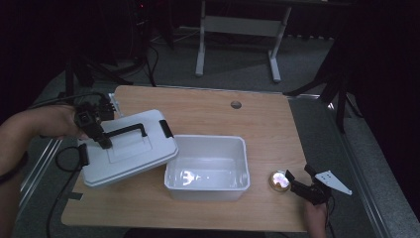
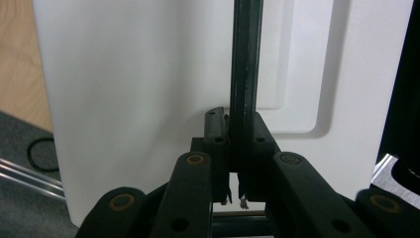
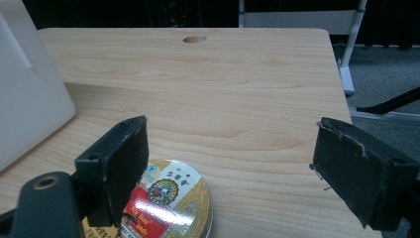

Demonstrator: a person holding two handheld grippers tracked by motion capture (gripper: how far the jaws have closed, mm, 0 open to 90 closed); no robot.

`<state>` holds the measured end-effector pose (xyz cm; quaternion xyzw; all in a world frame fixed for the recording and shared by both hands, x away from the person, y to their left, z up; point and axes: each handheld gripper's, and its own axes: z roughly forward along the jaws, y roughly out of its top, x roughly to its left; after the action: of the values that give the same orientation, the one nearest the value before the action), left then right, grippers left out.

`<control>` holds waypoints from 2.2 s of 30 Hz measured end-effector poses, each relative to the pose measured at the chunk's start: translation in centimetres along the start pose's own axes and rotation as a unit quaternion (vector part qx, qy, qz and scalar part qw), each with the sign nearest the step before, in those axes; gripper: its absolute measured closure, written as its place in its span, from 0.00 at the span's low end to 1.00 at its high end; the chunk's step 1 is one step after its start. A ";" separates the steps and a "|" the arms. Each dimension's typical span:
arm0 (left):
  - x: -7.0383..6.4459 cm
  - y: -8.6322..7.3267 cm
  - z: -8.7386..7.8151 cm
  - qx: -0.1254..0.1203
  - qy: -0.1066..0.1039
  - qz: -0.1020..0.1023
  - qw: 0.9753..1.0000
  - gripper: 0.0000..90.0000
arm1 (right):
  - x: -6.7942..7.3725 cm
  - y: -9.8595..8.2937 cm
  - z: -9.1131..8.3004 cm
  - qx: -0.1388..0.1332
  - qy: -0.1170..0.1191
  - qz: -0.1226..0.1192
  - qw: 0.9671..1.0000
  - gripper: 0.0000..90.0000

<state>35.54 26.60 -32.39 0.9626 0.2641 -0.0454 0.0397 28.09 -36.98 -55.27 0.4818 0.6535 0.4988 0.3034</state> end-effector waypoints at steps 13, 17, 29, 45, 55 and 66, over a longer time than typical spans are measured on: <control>2.0 -3.6 2.5 -0.007 -0.006 -0.047 0.999 0.93 | 0.1 0.0 0.0 0.002 -0.001 -0.001 1.000 0.15; 2.6 -3.9 4.4 -0.003 -0.017 -0.058 0.998 0.93 | 0.1 0.0 0.0 0.002 -0.001 -0.002 1.000 0.15; 4.2 -3.1 9.5 -0.011 -0.040 -0.067 0.997 0.93 | 0.0 0.0 0.0 0.002 0.000 -0.001 1.000 0.15; 5.0 -2.5 13.2 -0.013 -0.044 -0.060 0.997 0.93 | 0.0 0.0 0.1 0.003 0.001 0.000 1.000 0.15; 5.2 -2.5 15.6 -0.013 -0.046 -0.050 0.998 0.92 | 0.0 0.0 0.1 0.004 0.000 0.000 1.000 0.15; 5.4 -2.6 16.1 -0.027 -0.044 -0.061 0.997 0.78 | -0.2 0.0 0.1 0.006 0.008 0.008 1.000 0.15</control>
<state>37.78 29.89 -49.11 0.9403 0.3215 -0.0831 0.0743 28.22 -37.13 -55.26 0.4851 0.6548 0.5010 0.2914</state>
